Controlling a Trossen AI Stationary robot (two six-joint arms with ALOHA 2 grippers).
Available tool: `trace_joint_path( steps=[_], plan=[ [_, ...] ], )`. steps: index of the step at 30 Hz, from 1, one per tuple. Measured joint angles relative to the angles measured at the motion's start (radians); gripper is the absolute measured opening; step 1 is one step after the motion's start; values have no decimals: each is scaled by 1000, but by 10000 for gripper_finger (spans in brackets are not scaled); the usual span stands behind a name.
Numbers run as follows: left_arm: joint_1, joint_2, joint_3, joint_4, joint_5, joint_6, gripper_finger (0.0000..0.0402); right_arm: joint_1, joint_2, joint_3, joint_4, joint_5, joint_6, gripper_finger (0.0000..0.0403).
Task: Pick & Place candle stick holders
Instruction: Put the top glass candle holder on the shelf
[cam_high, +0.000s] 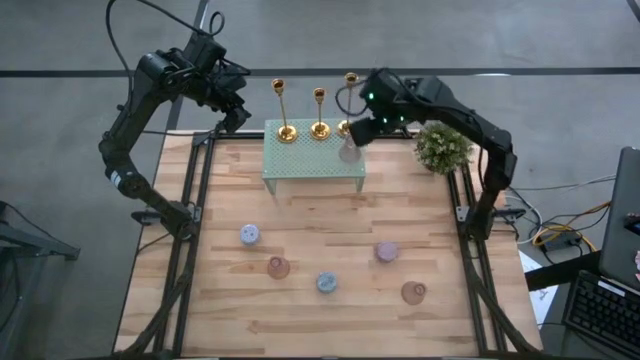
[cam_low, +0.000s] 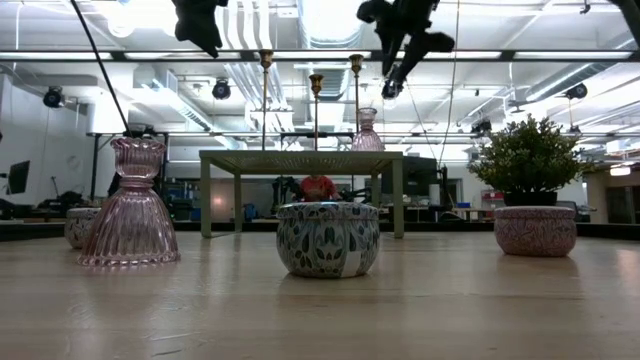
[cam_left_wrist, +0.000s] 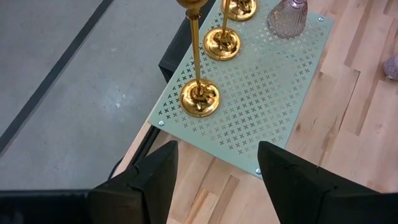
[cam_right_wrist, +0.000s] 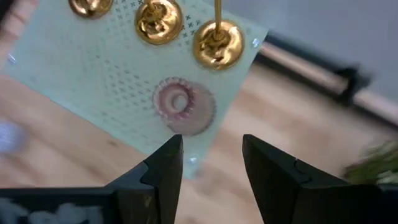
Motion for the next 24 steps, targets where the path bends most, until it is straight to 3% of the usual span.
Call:
trace_joint_path(
  steps=[7,11,18,24],
  plan=[
    [0,0,0,0,0,0,225,147,-82,-167,26,244,-83,162],
    [0,0,0,-1,0,0,225,186,-156,-340,143,255,-42,162],
    [0,-1,0,-1,0,0,225,247,-318,-630,546,256,-57,162],
    [0,-1,0,0,0,0,225,266,-385,-806,678,258,-123,162]
  ],
)
